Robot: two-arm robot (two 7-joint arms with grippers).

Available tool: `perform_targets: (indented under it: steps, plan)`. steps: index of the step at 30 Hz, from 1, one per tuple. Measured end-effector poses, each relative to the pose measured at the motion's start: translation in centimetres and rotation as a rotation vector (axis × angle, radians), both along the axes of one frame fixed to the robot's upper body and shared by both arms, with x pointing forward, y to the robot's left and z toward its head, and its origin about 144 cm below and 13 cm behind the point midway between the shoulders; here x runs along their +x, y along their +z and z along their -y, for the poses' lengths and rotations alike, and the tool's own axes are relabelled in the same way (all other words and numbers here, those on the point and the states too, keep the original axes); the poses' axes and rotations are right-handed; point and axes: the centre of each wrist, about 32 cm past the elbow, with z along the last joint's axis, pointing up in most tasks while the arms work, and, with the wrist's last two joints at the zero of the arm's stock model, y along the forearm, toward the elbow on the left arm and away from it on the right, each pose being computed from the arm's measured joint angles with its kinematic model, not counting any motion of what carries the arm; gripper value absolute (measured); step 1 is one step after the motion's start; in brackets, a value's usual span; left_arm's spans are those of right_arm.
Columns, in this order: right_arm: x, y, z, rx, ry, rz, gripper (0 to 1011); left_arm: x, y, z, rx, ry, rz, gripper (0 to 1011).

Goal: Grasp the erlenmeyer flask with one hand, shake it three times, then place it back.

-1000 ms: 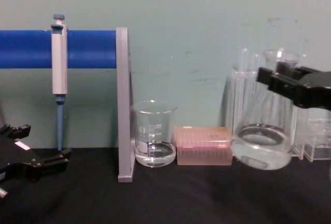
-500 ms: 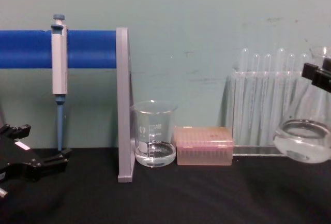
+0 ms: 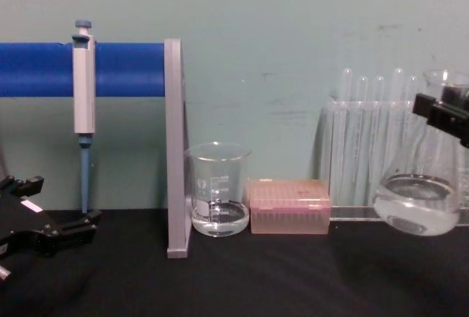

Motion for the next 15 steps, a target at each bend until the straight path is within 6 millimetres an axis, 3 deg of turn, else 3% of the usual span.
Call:
perform_targets:
  steps: [15]
  plan:
    - [0.8, -0.4, -3.1, -0.004, 0.163, -0.023, 450, 0.0, 0.0, 0.0, 0.000, 0.000, 0.000, 1001]
